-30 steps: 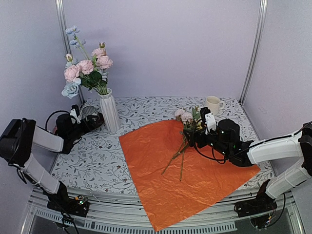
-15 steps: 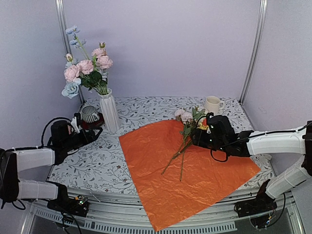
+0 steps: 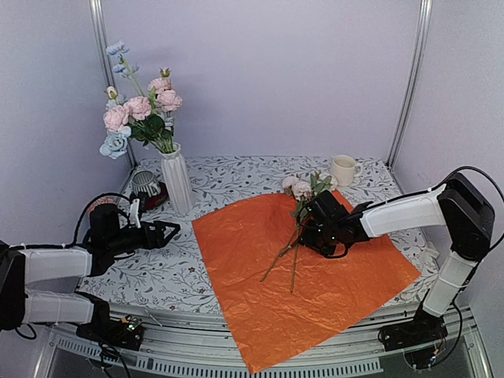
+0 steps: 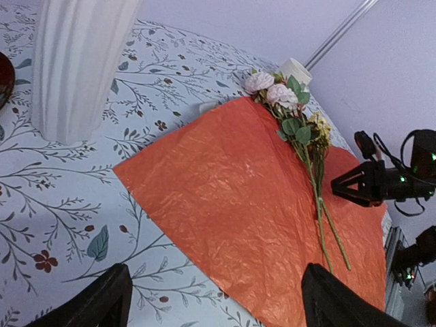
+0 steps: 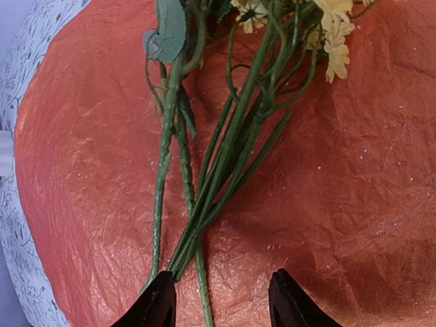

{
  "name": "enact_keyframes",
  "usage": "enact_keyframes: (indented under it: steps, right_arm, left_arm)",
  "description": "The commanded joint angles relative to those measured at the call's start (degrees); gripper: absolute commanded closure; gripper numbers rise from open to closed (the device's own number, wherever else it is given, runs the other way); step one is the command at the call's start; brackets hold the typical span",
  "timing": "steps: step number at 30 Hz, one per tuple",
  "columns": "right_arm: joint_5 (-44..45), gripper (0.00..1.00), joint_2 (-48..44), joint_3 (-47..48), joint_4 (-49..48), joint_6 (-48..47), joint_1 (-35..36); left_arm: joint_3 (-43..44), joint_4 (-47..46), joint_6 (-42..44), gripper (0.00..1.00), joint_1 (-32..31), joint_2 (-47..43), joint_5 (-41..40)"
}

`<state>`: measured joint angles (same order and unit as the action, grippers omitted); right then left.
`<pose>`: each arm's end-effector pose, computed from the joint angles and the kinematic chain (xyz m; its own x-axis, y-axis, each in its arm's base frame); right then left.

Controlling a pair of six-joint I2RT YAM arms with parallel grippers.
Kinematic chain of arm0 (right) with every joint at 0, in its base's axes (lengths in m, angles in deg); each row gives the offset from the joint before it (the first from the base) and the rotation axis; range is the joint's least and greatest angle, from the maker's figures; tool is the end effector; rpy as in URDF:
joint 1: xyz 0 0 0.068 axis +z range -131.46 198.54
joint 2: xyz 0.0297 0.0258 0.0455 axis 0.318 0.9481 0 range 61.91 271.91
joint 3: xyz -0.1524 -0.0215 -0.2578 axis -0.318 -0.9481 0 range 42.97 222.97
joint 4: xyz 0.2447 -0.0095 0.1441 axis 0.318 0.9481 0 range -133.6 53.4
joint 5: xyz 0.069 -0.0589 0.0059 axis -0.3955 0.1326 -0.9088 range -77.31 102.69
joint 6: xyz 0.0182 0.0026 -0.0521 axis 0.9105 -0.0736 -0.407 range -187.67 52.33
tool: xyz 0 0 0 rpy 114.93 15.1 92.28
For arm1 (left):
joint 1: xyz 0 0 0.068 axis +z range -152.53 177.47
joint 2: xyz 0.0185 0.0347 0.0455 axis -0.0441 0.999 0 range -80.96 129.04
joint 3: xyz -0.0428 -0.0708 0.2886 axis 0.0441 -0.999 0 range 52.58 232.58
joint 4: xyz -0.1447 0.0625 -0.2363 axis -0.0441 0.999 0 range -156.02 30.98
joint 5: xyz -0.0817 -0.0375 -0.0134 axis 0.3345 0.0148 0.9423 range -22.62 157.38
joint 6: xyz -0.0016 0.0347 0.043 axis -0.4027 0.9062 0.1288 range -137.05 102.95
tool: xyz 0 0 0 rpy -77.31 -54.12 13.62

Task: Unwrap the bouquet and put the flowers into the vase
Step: Pick up the fake flower from the flattened wrapping paper.

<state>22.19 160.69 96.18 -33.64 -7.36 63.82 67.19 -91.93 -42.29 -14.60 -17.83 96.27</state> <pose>0.2568 0.2505 0.1606 -0.8390 0.3705 -0.3985 0.1894 0.8855 0.4244 0.2013 -0.0617 0.1713 -0.6041 -0.2526 -0.7558 0.3997 0.7244 -0.5616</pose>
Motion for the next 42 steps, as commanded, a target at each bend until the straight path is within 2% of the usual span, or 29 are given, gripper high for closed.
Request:
enact_keyframes:
  steps: [1, 14, 25, 29, 38, 42]
  right_arm:
    - [0.69, 0.51, 3.2, 2.65, 0.83, 4.02, -1.99]
    - [-1.31, 0.55, 7.64, 5.48, -4.69, 6.37, -5.59]
    - [-0.98, 0.76, 7.64, 6.03, -6.14, 6.79, -6.49]
    - [1.59, 0.95, 3.31, 3.63, -7.9, 4.24, -6.52]
    - [2.7, 0.98, -14.33, -8.22, -20.14, -6.88, -6.47]
    - [-2.48, 0.98, -21.86, -13.1, -26.46, -15.09, -6.47]
  left_arm:
    - [-1.19, -4.29, 2.36, 0.12, -1.85, -0.58, 1.93]
    - [-2.28, -3.98, 2.83, 0.12, -2.72, -3.23, -0.45]
    - [-2.66, -4.42, 3.22, 0.12, -2.88, -3.66, -0.86]
    - [-2.62, -6.16, 3.42, 0.12, -3.68, -2.66, 0.94]
    - [-3.45, -9.38, 3.61, 0.12, -6.49, -2.58, 2.27]
    - [-3.08, -9.35, 1.04, 0.13, -9.25, -2.85, 1.95]
